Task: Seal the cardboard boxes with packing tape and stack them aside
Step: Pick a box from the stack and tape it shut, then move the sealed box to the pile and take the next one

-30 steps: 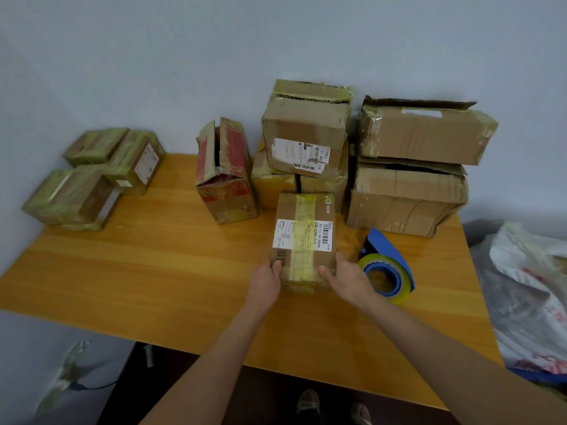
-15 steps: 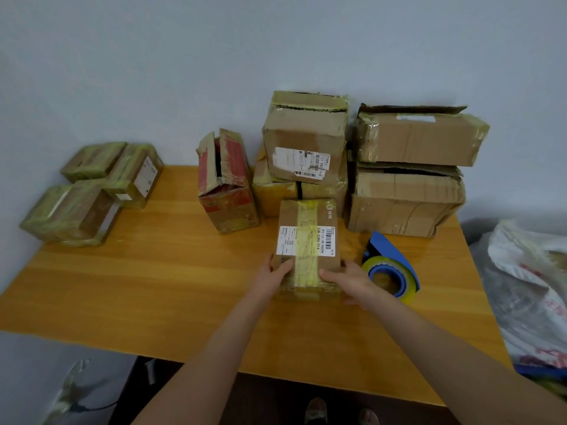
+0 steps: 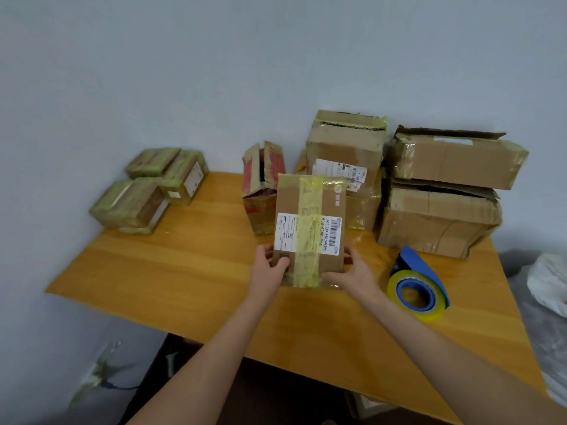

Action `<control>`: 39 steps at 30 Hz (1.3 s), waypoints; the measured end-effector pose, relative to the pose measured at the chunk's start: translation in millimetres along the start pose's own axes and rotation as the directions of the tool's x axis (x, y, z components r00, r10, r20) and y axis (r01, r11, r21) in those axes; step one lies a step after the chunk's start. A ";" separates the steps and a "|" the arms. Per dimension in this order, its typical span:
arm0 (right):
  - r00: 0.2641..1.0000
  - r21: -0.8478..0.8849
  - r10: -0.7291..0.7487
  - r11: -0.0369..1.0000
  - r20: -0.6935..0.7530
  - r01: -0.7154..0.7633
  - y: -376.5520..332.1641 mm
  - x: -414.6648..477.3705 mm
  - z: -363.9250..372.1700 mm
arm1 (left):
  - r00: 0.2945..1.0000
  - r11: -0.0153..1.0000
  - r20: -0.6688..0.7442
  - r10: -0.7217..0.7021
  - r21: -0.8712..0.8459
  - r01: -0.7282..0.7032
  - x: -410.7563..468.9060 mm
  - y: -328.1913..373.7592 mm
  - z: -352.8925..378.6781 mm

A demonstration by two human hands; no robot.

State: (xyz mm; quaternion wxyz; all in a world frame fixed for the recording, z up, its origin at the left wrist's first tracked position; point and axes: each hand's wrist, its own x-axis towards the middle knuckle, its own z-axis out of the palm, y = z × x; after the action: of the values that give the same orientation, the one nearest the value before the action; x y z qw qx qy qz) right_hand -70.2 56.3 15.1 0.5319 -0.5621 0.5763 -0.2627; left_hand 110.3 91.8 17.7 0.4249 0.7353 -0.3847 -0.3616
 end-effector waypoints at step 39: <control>0.995 0.037 -0.101 0.994 -0.015 0.102 -292.6 223.6 425.7 | 0.982 0.972 -0.103 0.157 0.190 -0.136 335.5 -11.3 -440.4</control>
State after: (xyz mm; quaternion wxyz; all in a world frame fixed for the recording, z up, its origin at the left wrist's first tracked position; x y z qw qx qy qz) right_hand 468.5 -92.7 81.5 0.5246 -0.5788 0.5454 -0.3038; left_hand 639.8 -44.6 105.0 0.4035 0.7605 -0.4439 -0.2487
